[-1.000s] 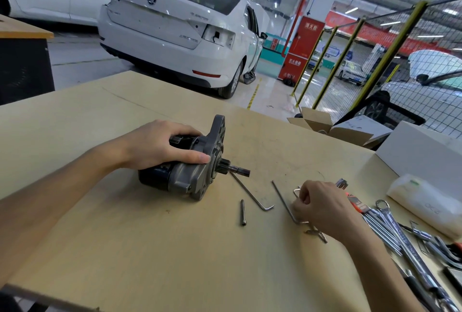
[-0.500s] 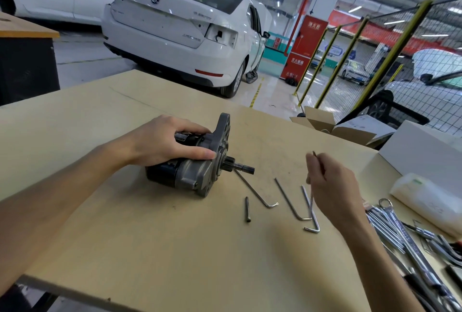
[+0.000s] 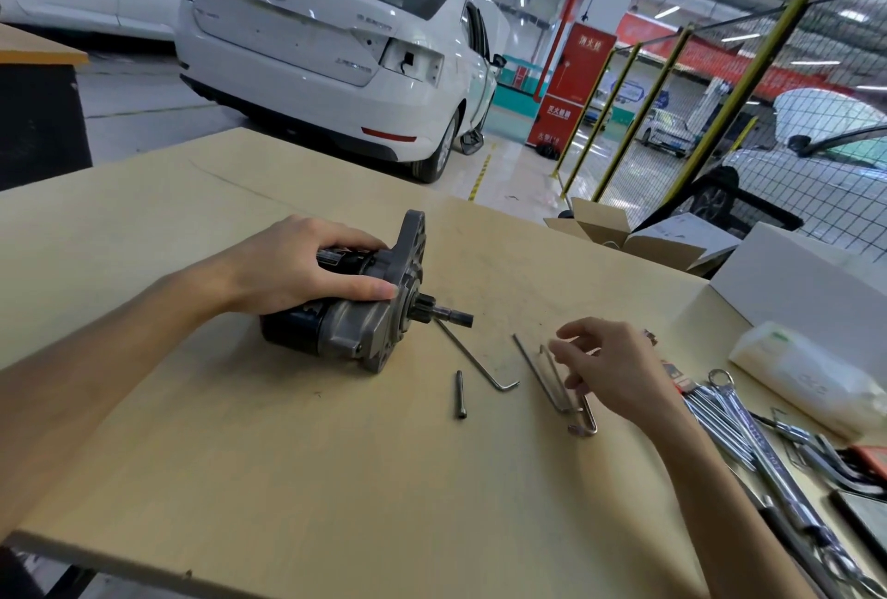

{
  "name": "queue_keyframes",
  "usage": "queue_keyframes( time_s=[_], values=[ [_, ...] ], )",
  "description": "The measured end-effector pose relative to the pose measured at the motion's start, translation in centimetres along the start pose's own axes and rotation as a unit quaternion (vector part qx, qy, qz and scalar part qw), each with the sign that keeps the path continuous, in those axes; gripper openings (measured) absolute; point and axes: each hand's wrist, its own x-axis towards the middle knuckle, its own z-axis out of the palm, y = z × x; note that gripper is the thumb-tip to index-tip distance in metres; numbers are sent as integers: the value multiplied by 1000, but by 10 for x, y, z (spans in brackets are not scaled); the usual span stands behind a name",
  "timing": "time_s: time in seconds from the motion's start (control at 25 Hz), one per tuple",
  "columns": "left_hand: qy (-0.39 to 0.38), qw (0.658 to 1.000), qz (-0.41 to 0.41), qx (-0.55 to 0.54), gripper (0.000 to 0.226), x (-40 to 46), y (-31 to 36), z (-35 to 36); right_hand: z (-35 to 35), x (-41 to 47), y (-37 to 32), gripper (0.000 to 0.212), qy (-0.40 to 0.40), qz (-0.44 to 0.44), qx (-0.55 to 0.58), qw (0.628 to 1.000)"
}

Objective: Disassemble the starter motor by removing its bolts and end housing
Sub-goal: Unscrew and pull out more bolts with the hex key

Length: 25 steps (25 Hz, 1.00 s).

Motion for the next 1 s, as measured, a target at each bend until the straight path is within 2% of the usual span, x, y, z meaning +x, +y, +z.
queue_keyframes(
  time_s=[0.08, 0.24, 0.36, 0.48, 0.72, 1.0],
  values=[
    [-2, 1000, 2, 1, 85, 0, 0, 0, -1, -1, -1, 13, 4, -11, -6, 1000],
    [-2, 1000, 5, -3, 81, 0, 1, 0, 1, -8, -7, 12, 0, -60, -102, 993],
    [-6, 1000, 6, -5, 80, 0, 1, 0, -1, -9, -10, 16, -61, -55, -188, 979],
    [-4, 1000, 7, -3, 79, 0, 1, 0, -1, -9, -12, 19, -100, -24, -223, 969],
    [3, 1000, 2, -4, 80, 0, 0, 0, 0, -11, -13, 21, -106, -30, -206, 972],
    [2, 1000, 5, -5, 80, 0, -1, 0, -4, -13, -19, 32, -41, -34, -62, 997]
  ],
)
